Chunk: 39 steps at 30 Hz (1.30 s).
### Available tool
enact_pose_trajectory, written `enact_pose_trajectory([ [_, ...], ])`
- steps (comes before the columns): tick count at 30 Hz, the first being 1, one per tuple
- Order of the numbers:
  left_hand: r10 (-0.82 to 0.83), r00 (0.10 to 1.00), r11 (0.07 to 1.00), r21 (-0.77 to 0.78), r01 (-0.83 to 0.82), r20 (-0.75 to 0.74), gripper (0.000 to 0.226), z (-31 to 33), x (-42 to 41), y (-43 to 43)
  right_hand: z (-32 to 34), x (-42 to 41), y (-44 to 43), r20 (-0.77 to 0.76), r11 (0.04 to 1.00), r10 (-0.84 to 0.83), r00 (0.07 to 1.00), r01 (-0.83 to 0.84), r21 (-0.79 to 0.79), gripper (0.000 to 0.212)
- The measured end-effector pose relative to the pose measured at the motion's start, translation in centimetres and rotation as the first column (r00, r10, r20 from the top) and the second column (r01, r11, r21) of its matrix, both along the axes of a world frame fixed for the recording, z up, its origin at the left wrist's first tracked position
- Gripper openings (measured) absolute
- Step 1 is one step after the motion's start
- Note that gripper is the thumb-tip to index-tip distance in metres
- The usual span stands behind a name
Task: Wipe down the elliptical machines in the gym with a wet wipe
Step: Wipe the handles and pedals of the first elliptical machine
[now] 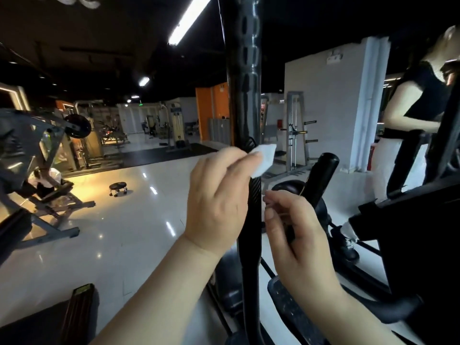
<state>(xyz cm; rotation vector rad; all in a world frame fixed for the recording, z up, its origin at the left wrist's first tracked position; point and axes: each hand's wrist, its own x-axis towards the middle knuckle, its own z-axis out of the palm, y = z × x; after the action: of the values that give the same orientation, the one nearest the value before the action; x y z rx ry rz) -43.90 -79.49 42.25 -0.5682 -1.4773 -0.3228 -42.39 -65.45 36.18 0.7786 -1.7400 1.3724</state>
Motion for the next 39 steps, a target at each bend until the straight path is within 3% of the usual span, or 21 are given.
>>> enact_pose_trajectory([
  [5,-0.042,0.999,0.995,0.087,0.044,-0.026,0.019,4.1,-0.2,0.1,3.1,-0.5,-0.7,-0.061,0.999,0.006,0.998,-0.009,-0.041,0.028],
  [11,-0.03,1.0,0.999,-0.041,0.03,0.008,0.021,1.3,0.2,-0.1,4.8,-0.4,-0.4,-0.221,0.998,0.036,0.975,-0.045,-0.034,0.044],
  [13,-0.047,0.999,0.998,-0.049,0.047,-0.005,0.018,2.1,0.1,-0.5,6.0,-0.3,-0.2,-0.316,0.999,-0.018,0.948,0.029,0.028,0.044],
  [17,-0.125,0.992,0.992,-0.004,0.125,-0.028,0.027,4.5,0.2,-0.4,9.2,-1.2,-0.3,-0.471,0.961,-0.184,0.863,0.258,0.097,0.025],
  [20,-0.198,0.98,0.975,0.108,0.195,0.021,0.015,4.3,0.2,-0.6,10.2,-1.8,-0.1,-0.496,0.943,-0.209,0.843,0.308,0.125,0.011],
  [23,-0.258,0.962,0.951,0.201,0.237,0.085,0.027,4.5,0.1,-1.1,10.6,-2.4,0.0,-0.512,0.903,-0.252,0.821,0.39,0.182,0.021],
  [25,-0.256,0.96,0.957,0.171,0.235,0.11,0.033,5.0,0.1,-1.1,11.3,-2.6,-0.2,-0.574,0.848,-0.287,0.767,0.482,0.22,0.033],
  [27,-0.264,0.957,0.958,0.15,0.246,0.117,0.038,5.7,0.1,-0.9,12.3,-2.7,-0.5,-0.635,0.814,-0.314,0.706,0.544,0.202,0.03],
  [29,-0.261,0.96,0.957,0.16,0.244,0.098,0.041,6.5,0.1,-0.6,13.9,-3.0,-0.5,-0.64,0.829,-0.353,0.682,0.545,0.123,0.022],
  [32,-0.272,0.959,0.945,0.208,0.251,0.077,0.043,7.5,-0.1,0.1,16.3,-3.6,-0.2,-0.542,0.87,-0.425,0.725,0.493,-0.023,0.014],
  [37,-0.28,0.958,0.93,0.264,0.255,0.065,0.04,8.5,-0.5,0.9,14.7,-3.7,-0.5,-0.615,0.879,-0.329,0.717,0.47,0.079,0.01],
  [39,-0.291,0.955,0.923,0.279,0.264,0.061,0.037,9.1,-0.6,1.2,15.2,-3.6,-0.4,-0.591,0.91,-0.273,0.759,0.404,0.099,0.009],
])
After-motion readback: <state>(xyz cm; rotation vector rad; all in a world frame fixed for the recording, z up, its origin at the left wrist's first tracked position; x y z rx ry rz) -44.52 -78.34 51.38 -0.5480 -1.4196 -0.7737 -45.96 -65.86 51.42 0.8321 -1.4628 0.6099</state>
